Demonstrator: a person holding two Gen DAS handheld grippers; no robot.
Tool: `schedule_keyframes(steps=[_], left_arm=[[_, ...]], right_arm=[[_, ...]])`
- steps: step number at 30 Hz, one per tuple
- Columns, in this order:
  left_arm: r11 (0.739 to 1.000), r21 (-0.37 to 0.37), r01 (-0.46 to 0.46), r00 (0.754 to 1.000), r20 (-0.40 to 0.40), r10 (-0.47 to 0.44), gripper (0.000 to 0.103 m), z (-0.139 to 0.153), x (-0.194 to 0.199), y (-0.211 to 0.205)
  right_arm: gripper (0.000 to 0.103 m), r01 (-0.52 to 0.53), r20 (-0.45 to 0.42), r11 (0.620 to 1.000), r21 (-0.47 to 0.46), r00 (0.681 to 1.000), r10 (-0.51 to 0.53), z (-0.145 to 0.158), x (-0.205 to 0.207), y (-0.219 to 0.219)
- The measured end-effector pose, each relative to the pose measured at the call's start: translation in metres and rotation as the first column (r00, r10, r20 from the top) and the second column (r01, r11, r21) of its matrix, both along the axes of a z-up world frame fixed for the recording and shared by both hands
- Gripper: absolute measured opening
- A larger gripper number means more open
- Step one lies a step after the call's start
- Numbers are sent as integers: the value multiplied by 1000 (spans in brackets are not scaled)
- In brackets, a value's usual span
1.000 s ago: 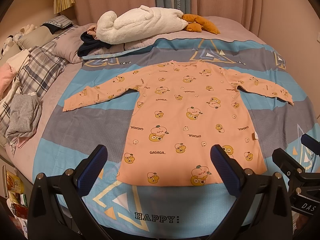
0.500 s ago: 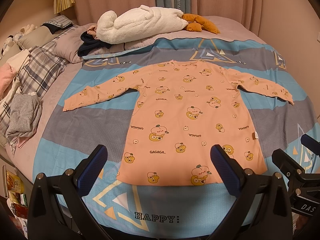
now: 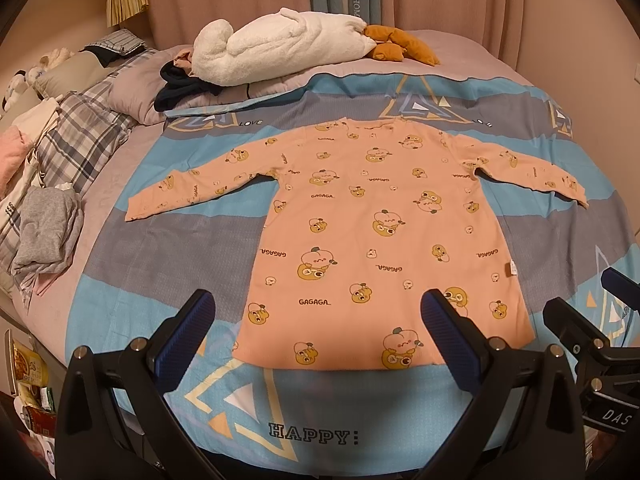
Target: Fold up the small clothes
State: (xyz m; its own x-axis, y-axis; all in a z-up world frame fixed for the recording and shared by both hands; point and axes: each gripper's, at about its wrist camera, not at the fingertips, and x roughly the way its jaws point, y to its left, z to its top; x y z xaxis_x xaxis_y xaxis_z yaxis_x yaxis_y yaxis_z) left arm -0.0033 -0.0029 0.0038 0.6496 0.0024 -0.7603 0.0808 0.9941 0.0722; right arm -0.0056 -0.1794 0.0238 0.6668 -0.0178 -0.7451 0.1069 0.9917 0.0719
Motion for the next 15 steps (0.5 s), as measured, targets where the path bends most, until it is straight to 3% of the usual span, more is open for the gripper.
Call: schedule_keyframes(steps=[15], left_arm=[[1000,2,0,1000,0,0,103,0,0,0]], right_arm=[[102,0,-1,1000,0,1000,0,-1,1,-1]])
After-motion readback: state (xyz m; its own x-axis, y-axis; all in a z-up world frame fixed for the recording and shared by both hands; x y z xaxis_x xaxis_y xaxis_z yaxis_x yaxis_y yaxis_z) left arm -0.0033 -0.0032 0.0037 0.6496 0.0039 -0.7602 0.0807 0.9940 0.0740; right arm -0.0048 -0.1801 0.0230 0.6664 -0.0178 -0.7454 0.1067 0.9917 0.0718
